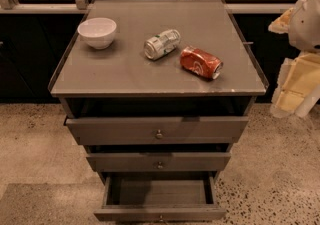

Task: Place coke can into bottom drawer

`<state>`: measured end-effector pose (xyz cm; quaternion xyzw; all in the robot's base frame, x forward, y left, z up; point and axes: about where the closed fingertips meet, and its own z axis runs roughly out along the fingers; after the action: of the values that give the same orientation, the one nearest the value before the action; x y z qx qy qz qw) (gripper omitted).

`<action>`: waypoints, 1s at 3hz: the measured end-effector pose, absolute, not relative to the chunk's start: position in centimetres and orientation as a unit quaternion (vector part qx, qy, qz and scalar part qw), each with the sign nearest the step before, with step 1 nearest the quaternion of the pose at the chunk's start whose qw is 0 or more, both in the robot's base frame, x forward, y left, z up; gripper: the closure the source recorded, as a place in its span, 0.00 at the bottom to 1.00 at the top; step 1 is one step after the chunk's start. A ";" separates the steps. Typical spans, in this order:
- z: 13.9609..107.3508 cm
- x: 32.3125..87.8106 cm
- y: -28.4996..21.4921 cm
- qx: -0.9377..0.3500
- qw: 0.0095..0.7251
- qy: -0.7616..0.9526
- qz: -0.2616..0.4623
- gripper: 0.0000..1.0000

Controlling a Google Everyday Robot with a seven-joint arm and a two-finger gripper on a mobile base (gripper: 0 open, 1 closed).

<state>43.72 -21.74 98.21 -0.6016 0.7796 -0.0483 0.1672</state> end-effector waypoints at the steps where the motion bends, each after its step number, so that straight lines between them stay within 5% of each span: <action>1: 98.8 47.1 -23.0 -0.580 0.201 0.787 -0.057 0.00; 3: 97.8 58.3 -20.1 -0.585 0.269 0.765 -0.014 0.00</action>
Offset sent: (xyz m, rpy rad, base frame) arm 0.1666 0.0060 0.0111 0.1836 -0.1916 0.0085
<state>58.29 -20.12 97.76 -0.5851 0.7648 -0.0138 0.2694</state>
